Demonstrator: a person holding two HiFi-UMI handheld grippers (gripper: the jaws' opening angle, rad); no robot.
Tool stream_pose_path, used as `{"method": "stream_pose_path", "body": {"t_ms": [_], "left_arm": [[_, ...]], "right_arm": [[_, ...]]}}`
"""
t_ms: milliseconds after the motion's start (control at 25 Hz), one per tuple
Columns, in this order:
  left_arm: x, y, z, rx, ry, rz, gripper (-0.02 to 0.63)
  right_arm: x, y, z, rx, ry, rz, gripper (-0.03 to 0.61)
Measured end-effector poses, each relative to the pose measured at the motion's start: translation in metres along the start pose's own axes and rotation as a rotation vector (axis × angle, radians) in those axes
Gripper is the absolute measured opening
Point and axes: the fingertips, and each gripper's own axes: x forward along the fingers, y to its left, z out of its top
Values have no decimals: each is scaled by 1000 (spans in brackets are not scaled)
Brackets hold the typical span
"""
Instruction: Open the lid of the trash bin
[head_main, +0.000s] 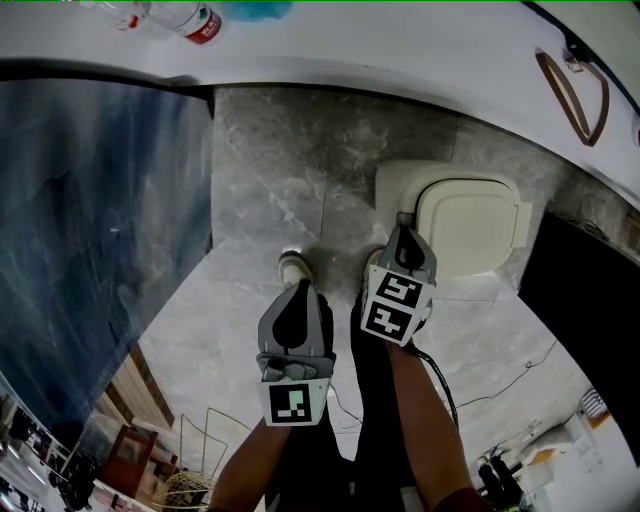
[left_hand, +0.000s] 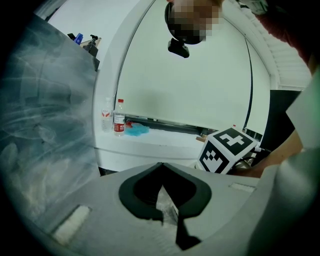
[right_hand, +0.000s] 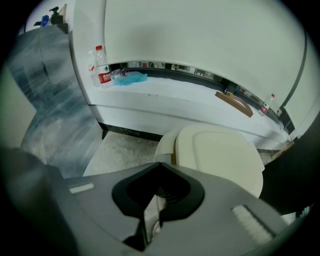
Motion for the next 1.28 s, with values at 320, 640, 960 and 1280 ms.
{"method": "stream_pose_path", "body": {"t_ms": [320, 640, 960, 1280], "left_arm": [[-3, 5, 7, 10, 0, 2, -2], [-2, 3, 28, 40, -15, -11, -2], [-6, -10, 61, 60, -41, -28, -2], [-23, -27, 111, 101, -58, -42, -2]], "right_arm": [[-2, 1, -2, -92, 34, -43, 0], [-18, 6, -4, -13, 52, 16, 0], [-45, -7, 0, 24, 43, 47, 0], [-88, -25, 23, 27, 17, 67, 0]]}}
